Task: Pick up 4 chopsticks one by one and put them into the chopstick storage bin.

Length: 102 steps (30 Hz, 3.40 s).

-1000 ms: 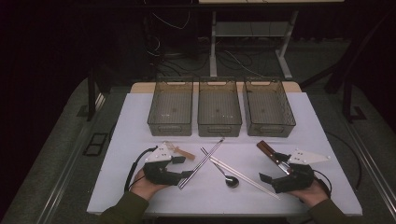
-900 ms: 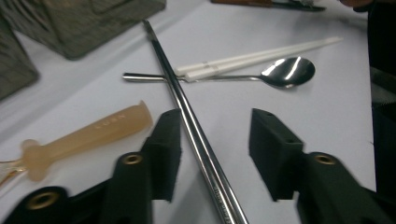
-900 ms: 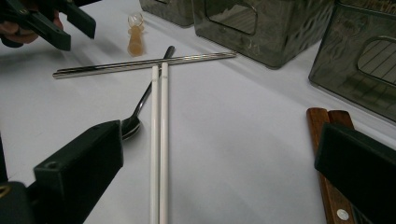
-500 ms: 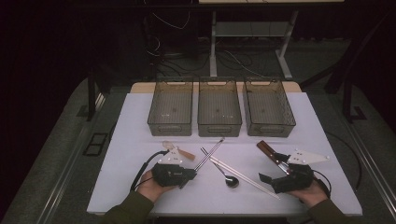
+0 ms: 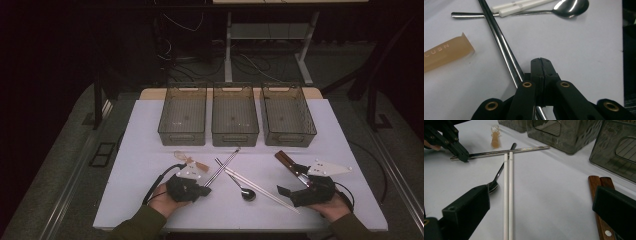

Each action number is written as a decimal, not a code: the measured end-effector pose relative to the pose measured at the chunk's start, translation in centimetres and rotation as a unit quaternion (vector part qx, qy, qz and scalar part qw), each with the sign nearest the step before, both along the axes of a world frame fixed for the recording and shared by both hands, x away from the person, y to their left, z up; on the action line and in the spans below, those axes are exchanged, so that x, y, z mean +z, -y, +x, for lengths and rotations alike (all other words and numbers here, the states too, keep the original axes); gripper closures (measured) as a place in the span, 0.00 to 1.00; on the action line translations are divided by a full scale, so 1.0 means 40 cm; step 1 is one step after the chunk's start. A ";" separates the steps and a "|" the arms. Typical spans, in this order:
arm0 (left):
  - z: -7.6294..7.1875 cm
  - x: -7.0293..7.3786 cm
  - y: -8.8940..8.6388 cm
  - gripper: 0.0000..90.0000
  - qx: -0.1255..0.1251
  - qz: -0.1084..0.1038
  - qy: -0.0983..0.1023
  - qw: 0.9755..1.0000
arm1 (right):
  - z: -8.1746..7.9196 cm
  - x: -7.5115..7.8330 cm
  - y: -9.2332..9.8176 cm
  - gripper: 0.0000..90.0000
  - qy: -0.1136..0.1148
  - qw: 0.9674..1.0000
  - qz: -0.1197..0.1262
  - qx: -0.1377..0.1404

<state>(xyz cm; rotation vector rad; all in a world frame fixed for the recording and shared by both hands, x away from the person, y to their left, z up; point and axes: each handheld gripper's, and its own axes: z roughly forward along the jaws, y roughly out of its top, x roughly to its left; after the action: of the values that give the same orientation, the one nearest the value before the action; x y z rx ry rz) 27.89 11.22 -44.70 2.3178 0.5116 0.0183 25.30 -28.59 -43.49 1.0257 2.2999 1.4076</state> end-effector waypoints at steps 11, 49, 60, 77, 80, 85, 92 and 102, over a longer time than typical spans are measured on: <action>0.002 0.003 -0.005 0.99 0.009 0.006 0.001 1.000 | 0.000 0.000 0.001 0.01 0.001 1.000 -0.001 0.000; 0.022 0.015 -0.051 0.95 0.078 0.010 0.018 0.997 | 0.000 0.001 0.001 0.01 0.003 1.000 0.000 0.000; 0.040 0.030 -0.061 0.90 0.094 -0.023 0.044 0.994 | -0.001 0.001 -0.001 0.01 0.000 1.000 0.000 0.001; 0.048 0.009 -0.034 0.91 0.083 0.003 0.062 0.995 | 0.000 0.000 0.000 0.01 0.000 1.000 0.001 -0.001; 0.047 0.008 -0.031 0.91 0.081 0.001 0.062 0.995 | 0.000 0.000 -0.001 0.01 0.000 1.000 0.001 -0.001; 0.047 0.008 -0.028 0.91 0.077 0.003 0.063 0.995 | 0.000 0.000 -0.001 0.01 0.000 1.000 0.001 -0.001; 0.049 0.006 -0.025 0.91 0.078 0.000 0.062 0.995 | 0.000 0.000 -0.001 0.01 0.000 1.000 0.001 -0.001; 0.054 0.003 -0.012 0.90 0.075 0.005 0.062 0.995 | 0.000 0.001 0.000 0.01 0.002 1.000 0.002 -0.001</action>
<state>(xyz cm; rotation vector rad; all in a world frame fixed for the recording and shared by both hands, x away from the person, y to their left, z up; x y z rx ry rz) 30.04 11.70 -44.58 2.2665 0.6212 0.2367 25.30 -28.60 -43.44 1.0255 2.2942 1.4125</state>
